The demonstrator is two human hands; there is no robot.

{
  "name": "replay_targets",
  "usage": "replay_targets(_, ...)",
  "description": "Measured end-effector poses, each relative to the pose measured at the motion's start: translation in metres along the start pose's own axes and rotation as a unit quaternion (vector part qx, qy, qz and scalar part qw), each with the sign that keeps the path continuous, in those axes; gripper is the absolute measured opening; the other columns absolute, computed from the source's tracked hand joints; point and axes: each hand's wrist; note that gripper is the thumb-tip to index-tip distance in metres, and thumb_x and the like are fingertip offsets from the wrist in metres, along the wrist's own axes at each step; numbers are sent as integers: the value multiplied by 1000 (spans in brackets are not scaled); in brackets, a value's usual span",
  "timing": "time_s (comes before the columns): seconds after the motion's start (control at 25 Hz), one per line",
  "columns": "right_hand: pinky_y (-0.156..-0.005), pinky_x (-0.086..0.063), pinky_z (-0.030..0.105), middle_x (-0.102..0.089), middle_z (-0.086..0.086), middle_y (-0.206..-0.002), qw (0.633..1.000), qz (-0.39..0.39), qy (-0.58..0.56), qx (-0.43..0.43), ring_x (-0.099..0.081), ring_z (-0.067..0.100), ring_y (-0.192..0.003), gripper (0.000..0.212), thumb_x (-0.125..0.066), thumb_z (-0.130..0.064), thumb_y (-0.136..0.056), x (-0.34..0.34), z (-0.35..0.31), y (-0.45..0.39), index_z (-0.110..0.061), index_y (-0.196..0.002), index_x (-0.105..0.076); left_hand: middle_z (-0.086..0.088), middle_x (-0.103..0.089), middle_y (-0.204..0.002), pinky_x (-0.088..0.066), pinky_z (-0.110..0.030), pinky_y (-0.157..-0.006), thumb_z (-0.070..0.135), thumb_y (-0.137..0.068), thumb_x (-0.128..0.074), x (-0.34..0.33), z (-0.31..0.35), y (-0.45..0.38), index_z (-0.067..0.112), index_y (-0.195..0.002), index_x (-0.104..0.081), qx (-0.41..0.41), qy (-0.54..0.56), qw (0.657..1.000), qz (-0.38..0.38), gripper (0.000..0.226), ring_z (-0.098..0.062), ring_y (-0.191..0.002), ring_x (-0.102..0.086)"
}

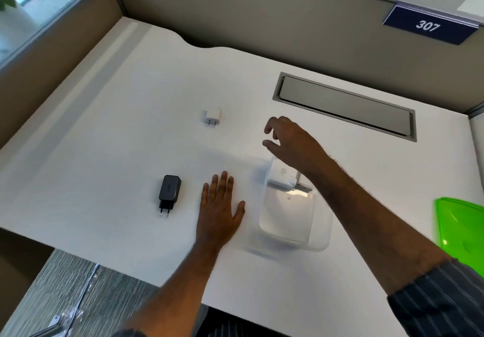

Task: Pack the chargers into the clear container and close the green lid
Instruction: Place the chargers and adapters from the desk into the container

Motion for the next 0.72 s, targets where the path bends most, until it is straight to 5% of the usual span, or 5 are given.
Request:
replay_targets(0.44,-92,-50,47,-46,4,-136,991,-112,41,61,-48,27,-122,49,-60,-13,-92,-53,-13,-124,-22,-138,-46,-2,-8,-173,-11,-48,-129,58,-102,-34,-3,-3,-2,21,-163,-13,5,6,1000,-4,74,-22,-160,-4)
replay_targets(0.72,-80,-52,42,-22,0,-162,978,-146,106,100,-47,31,-124,83,-39,13,-85,-83,-27,-161,-32,-154,-29,-1,-9,-173,-8,-46,-129,57,-102,-35,-6,-3,-4,22,-163,-14,6,8,1000,6,73,-22,-160,-4)
Point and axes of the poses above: each hand's wrist, its own y-axis away from the middle knuckle, its own x-axis out of the back of the hand, z = x × y
